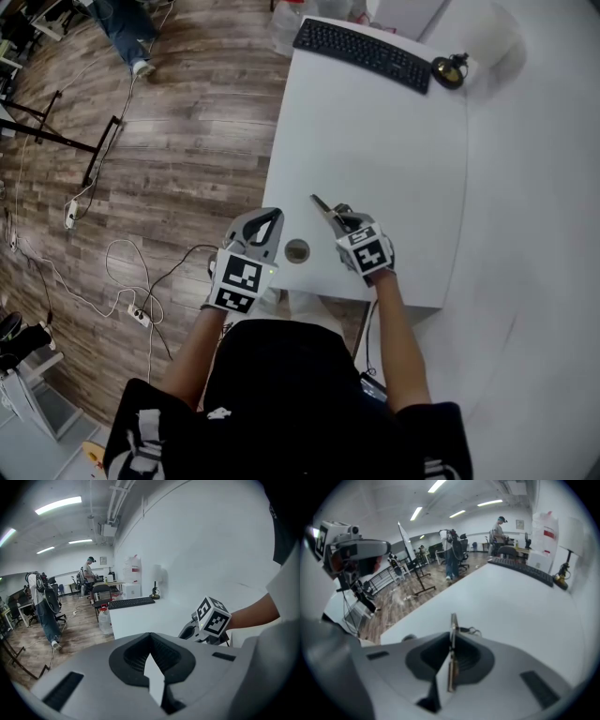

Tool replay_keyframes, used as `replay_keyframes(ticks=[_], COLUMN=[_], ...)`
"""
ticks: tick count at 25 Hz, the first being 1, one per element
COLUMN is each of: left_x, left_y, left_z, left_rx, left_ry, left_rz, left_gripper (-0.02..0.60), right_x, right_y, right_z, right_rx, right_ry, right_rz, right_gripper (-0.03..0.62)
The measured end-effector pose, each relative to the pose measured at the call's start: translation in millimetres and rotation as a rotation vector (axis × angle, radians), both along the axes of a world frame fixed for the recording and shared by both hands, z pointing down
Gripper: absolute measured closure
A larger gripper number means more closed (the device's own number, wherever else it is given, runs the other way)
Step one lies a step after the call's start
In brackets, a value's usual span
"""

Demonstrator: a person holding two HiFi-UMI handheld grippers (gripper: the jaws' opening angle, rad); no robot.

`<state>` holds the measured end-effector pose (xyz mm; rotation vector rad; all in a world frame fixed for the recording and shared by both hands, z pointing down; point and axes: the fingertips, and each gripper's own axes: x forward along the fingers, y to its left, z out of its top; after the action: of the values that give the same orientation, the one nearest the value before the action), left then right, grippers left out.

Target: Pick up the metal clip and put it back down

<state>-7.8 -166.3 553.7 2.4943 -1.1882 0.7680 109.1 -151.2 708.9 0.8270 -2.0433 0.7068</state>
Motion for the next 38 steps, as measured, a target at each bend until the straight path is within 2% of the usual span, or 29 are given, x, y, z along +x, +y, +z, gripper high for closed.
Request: replay_keyframes(ticks=[4, 26, 34, 38], left_x=[-0.5, -18.6, -18.5, -21.1], left_y=[-3.9, -18.3, -20.0, -20.5], left_z=[-1.4, -0.5, -9.4, -17.4], left_rx=[-0.001, 0.006, 0.023, 0.037], left_ry=[0.0, 0.003, 0.009, 0.014], left_rz=[0.001, -0.037, -0.024, -0.02], left_gripper=[0.557, 0.557, 0.557, 0.557], right_x=[5.2, 21.6, 26.2, 29.9], right_y=[-5.1, -18.7, -24.3, -31.5], right_z=[1.5, 20.6, 5.0, -11.5], right_rx=[-0.019, -0.044, -0.013, 0.045], right_ry=[0.004, 0.081, 0.069, 0.073], right_rz=[0.013, 0.064, 0.098, 0.125], right_gripper=[0.546, 0.442, 0.437, 0.437])
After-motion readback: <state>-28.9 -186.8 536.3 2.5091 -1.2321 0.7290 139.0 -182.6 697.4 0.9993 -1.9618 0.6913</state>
